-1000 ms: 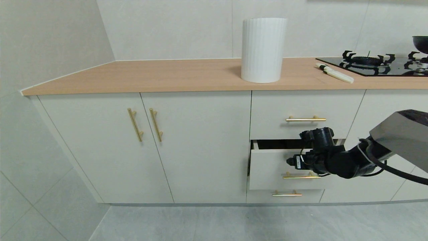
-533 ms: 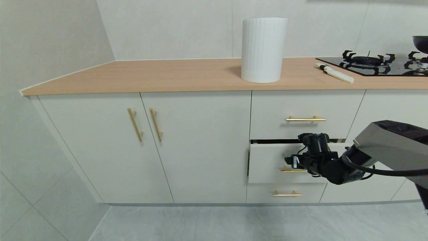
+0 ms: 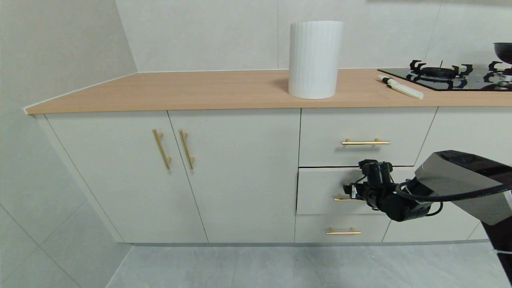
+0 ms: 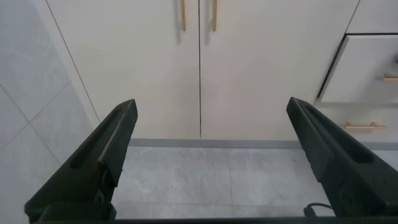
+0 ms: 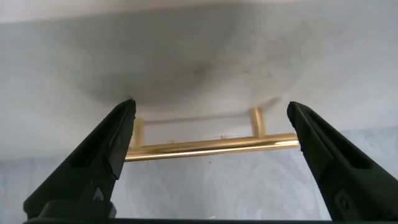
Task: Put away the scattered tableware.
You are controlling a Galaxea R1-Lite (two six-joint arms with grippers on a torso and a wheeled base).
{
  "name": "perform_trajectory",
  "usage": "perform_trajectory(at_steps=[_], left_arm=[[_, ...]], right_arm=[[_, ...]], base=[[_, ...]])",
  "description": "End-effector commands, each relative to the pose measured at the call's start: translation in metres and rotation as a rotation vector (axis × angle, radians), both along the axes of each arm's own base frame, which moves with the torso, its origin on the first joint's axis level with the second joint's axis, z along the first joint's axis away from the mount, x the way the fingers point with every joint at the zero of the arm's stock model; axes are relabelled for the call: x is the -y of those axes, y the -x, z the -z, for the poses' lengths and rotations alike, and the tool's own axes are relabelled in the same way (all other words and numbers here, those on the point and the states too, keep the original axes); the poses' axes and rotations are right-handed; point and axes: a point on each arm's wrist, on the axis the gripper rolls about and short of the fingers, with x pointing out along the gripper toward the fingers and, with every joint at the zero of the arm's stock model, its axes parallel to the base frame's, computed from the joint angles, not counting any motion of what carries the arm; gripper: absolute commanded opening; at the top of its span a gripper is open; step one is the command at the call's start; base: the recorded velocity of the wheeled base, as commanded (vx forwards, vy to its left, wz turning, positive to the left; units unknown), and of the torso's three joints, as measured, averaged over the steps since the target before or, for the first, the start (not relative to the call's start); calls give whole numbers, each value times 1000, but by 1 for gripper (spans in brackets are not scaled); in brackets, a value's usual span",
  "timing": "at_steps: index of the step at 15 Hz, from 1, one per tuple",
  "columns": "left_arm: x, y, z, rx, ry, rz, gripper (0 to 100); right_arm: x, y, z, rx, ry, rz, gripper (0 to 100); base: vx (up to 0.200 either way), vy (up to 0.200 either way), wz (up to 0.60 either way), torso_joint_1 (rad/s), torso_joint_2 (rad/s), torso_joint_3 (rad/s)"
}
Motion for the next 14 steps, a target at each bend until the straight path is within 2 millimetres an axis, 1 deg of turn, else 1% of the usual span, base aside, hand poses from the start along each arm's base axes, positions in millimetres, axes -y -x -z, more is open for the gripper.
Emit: perform_trajectory(at_steps=[1,5,9,11,14], left_arm=[[0,0,0,-2,0,0,100],[0,0,0,-2,0,0,100],[0,0,0,-2,0,0,100],[0,0,0,-2,0,0,100],[0,0,0,-2,0,0,100]], right_arm=[[3,-7,5,24,1,20,100],[3,-13,5,54,0,34,100],[8,-23,6,81,5,74,100],[8,-21,5,81,-1,79,100],[8,-11,-3,65,2,72,100]], base=[[0,0,0,0,0,0],[0,0,0,0,0,0],[0,0,0,0,0,0],[0,0,0,0,0,0],[0,0,0,0,0,0]])
